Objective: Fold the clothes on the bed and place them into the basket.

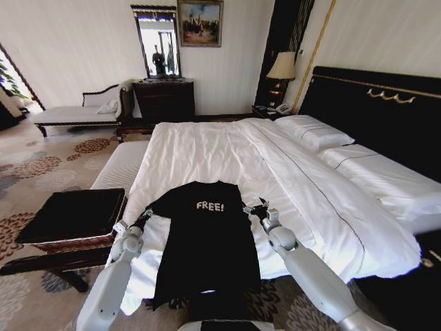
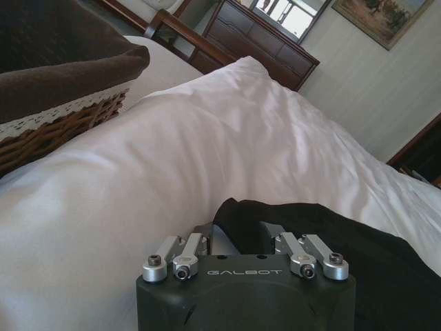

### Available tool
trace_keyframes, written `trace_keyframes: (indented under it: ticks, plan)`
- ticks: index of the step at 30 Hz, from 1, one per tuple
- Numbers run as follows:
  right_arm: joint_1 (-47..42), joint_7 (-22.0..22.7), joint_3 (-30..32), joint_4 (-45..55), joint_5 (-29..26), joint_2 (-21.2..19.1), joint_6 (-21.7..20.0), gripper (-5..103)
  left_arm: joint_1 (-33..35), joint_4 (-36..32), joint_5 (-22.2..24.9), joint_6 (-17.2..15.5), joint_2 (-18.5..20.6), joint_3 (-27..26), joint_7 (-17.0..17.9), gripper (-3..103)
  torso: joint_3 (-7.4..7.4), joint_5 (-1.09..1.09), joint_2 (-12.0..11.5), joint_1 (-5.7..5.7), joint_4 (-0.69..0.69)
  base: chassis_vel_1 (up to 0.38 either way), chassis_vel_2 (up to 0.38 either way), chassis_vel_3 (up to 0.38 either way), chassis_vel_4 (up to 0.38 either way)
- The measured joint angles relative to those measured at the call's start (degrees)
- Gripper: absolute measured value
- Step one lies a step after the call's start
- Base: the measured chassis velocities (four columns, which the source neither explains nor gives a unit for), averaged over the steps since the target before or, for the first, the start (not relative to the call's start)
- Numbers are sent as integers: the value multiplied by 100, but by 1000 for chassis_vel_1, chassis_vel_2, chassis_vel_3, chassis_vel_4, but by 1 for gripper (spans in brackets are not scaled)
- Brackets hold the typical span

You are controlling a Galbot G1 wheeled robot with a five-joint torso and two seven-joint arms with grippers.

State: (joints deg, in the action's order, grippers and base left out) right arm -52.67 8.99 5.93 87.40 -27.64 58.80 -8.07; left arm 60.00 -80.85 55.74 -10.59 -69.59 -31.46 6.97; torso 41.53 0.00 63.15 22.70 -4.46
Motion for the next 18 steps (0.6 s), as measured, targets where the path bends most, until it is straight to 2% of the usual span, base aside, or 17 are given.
trace_keyframes:
  ticks: [3, 7, 9, 10, 12, 18]
  plan:
    - [-4, 2, 8, 12, -3, -5, -2, 100, -29, 64, -6, 24, -9, -2, -3, 32, 0, 0, 0, 0, 1, 0, 0, 0, 0]
    - [-39, 10, 28, 40, -4, -3, -5, 100, -87, 191, -68, 56, -22, 20, -24, 10, 0, 0, 0, 0, 0, 0, 0, 0, 0]
    - [-45, 12, 34, 46, -4, -1, -5, 100, -92, 195, -78, 63, -30, 22, -24, 10, 0, 0, 0, 0, 0, 0, 0, 0, 0]
    - [-50, 14, 36, 53, -4, 2, -6, 100, -96, 195, -85, 70, -36, 23, -24, 4, 0, 0, 0, 0, 0, 0, 0, 0, 0]
    - [-59, 18, 41, 60, -3, 9, -6, 100, -99, 156, -94, 76, -40, 27, -8, 0, 0, 0, 0, 0, 0, 0, 0, 0, 0]
    - [-60, 20, 52, 61, 1, 36, -6, 100, -132, 78, -114, 79, 15, 34, 18, 0, 0, 0, 0, 0, 0, 0, 0, 0, 0]
